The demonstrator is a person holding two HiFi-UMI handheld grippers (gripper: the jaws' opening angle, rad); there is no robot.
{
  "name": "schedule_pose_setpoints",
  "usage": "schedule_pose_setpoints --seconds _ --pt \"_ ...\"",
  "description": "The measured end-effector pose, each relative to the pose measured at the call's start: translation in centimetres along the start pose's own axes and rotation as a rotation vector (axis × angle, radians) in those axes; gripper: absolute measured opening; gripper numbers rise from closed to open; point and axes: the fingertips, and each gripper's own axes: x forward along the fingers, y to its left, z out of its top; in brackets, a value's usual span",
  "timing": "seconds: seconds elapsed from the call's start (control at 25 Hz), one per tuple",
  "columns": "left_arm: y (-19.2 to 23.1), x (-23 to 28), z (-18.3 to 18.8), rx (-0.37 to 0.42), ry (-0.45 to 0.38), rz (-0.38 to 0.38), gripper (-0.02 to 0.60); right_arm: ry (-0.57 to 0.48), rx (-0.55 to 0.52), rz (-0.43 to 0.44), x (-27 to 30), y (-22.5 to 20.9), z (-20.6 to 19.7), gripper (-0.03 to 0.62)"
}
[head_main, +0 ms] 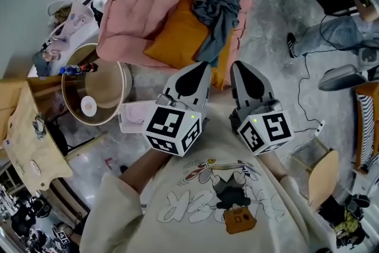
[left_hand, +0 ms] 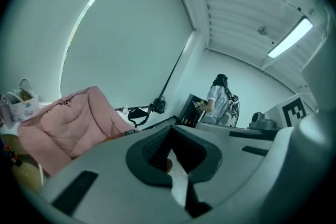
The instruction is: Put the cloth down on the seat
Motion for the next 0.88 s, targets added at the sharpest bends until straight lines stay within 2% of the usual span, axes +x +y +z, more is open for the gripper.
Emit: schedule_pose_setpoints --seconds 0.2,0.88 --pt "-0.6 0.8 -0.3 0.024 0.019 -0.012 0.005 0.006 -0.036 0.003 -0.3 0.4 -0.2 0.021" --pt "-1.6 -0.1 -1.3 -0.012 0.007 -0.018 0.005 0.009 -0.014 -0.011 -2.0 0.0 -1.6 0.021"
